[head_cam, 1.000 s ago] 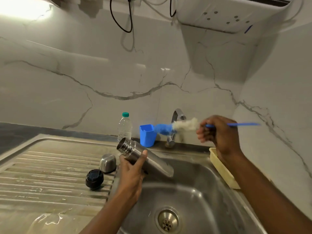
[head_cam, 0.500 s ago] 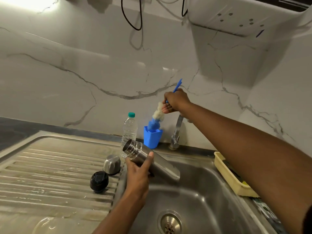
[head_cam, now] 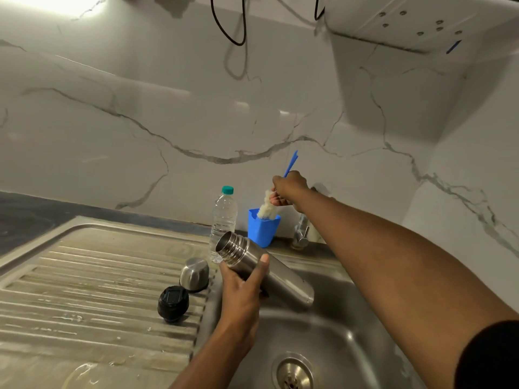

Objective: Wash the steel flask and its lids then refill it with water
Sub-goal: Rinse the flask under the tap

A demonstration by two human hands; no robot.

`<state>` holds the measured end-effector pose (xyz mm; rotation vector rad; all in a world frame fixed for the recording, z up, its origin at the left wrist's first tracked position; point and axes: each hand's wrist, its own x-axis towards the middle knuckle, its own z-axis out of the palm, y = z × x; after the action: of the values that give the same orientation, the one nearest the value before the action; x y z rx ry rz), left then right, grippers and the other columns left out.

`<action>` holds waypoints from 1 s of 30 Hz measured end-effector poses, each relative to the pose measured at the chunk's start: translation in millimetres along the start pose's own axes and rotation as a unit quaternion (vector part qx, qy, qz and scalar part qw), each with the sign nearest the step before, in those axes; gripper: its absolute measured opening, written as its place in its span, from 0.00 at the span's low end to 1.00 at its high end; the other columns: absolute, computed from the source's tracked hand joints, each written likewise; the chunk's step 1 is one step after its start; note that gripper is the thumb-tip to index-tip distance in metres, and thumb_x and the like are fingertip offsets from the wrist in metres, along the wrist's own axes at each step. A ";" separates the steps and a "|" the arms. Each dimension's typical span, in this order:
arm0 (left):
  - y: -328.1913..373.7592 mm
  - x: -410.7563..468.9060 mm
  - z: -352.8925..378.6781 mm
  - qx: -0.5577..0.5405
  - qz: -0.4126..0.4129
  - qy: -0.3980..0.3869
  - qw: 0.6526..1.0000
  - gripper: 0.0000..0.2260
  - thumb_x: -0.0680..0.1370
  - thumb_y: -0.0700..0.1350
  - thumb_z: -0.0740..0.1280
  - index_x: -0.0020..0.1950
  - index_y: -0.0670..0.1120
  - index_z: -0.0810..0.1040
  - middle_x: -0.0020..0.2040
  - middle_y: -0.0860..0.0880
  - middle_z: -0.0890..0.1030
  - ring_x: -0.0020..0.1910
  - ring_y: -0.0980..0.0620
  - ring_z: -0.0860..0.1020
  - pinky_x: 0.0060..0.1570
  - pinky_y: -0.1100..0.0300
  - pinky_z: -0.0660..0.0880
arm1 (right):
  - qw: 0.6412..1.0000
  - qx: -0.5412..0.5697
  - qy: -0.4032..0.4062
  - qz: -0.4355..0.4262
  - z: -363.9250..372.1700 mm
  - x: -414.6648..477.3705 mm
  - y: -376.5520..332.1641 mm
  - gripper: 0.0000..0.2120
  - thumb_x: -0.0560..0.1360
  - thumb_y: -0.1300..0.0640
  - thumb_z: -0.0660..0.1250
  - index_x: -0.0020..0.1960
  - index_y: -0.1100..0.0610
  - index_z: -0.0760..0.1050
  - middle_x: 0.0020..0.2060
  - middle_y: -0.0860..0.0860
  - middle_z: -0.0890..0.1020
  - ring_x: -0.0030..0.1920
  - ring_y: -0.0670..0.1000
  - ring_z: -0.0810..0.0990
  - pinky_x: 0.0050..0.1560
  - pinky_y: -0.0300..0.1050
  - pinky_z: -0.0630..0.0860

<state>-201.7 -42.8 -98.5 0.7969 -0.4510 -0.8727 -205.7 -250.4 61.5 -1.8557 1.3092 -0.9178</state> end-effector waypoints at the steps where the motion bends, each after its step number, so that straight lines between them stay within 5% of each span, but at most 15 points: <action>1: 0.2 0.2 0.1 0.003 0.001 0.001 1.000 0.23 0.78 0.42 0.74 0.66 0.59 0.70 0.57 0.51 0.83 0.56 0.51 0.82 0.54 0.46 0.81 | 1.000 -0.003 -0.002 -0.001 -1.0 1.0 0.2 0.11 0.81 0.58 0.62 0.58 0.64 0.76 0.41 0.59 0.85 0.30 0.52 0.83 0.42 0.48 0.87; 9: 0.4 -1.8 1.3 0.012 -0.003 -0.002 1.000 0.26 0.78 0.43 0.75 0.71 0.56 0.68 0.58 0.49 0.83 0.59 0.48 0.82 0.62 0.36 0.78 | 0.997 -0.038 -0.065 -0.015 -45.4 -2.9 -19.1 0.14 0.74 0.63 0.77 0.54 0.67 0.77 0.42 0.64 0.86 0.34 0.55 0.85 0.43 0.48 0.87; 14: 2.3 -1.9 1.5 0.005 -0.016 0.007 1.000 0.29 0.74 0.45 0.77 0.71 0.56 0.69 0.61 0.47 0.82 0.61 0.44 0.81 0.66 0.32 0.75 | 0.995 -0.032 -0.080 -0.057 -94.0 -28.1 -44.5 0.10 0.72 0.68 0.78 0.46 0.64 0.77 0.39 0.63 0.85 0.35 0.57 0.85 0.42 0.47 0.84; 19: 6.4 -6.2 5.4 -0.021 -0.024 0.004 0.999 0.38 0.70 0.45 0.77 0.77 0.53 0.65 0.64 0.45 0.80 0.63 0.45 0.80 0.68 0.31 0.73 | 0.992 0.008 -0.056 -0.117 -133.9 -79.1 -50.7 0.18 0.74 0.66 0.77 0.61 0.58 0.76 0.41 0.62 0.86 0.31 0.53 0.84 0.39 0.45 0.84; 27: 8.1 -13.9 9.7 0.000 -0.025 -0.026 0.999 0.35 0.70 0.46 0.76 0.75 0.52 0.67 0.66 0.44 0.80 0.64 0.42 0.80 0.63 0.31 0.76 | 0.976 -0.056 -0.044 -0.204 -132.4 -175.4 49.3 0.08 0.76 0.58 0.76 0.55 0.54 0.83 0.38 0.51 0.87 0.37 0.48 0.87 0.44 0.46 0.86; 30: 7.0 -15.5 7.6 0.007 -0.039 -0.033 0.999 0.35 0.72 0.45 0.76 0.76 0.52 0.66 0.67 0.42 0.79 0.62 0.41 0.82 0.60 0.35 0.80 | 0.980 -0.080 -0.039 -0.177 -104.9 -197.4 102.5 0.12 0.74 0.52 0.77 0.57 0.46 0.83 0.45 0.44 0.86 0.46 0.43 0.85 0.47 0.35 0.82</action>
<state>-212.1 -30.7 -88.8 0.8053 -0.4879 -0.9711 -391.7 -102.3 -1.5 -2.2758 1.0494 -0.9273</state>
